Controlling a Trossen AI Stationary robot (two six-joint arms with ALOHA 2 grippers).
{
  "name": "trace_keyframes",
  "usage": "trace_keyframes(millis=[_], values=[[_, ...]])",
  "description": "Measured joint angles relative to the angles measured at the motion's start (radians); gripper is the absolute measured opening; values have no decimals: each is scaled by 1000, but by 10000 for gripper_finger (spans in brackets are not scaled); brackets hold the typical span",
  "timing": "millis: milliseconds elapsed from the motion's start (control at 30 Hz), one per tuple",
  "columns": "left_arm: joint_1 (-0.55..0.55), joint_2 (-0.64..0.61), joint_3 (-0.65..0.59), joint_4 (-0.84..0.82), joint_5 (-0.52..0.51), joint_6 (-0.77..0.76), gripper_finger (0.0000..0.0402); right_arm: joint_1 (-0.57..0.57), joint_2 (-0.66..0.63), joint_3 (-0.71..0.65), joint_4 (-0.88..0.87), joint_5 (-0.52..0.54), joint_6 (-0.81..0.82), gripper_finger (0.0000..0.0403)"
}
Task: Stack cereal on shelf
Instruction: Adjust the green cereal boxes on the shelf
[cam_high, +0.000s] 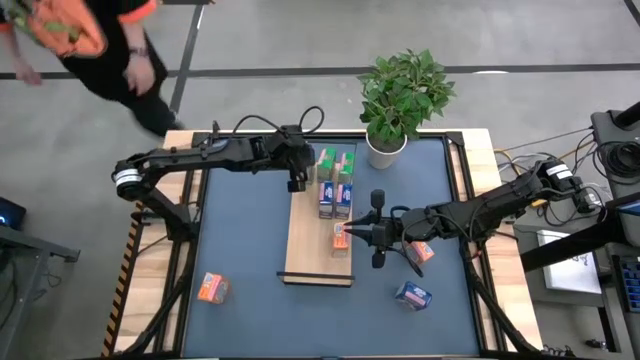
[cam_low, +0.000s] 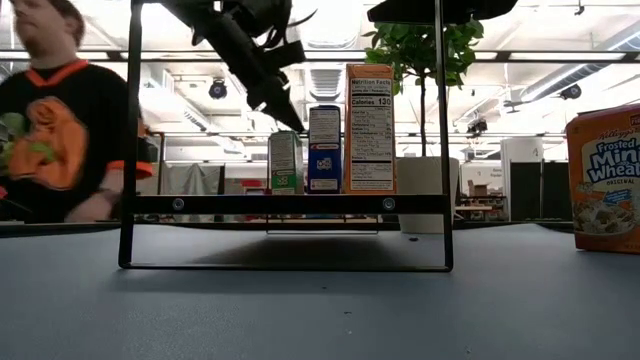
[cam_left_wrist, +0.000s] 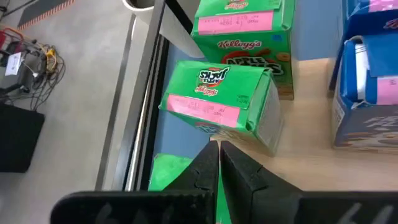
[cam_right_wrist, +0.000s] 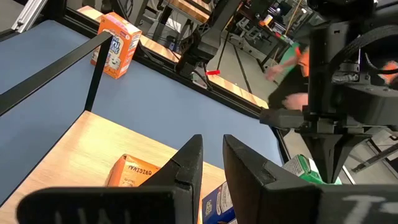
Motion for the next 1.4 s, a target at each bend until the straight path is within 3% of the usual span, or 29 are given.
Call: trace_keyframes(millis=[1400], values=[[-12, 27, 32, -16, 10, -99, 0, 0, 0, 0, 0, 0, 5, 54]])
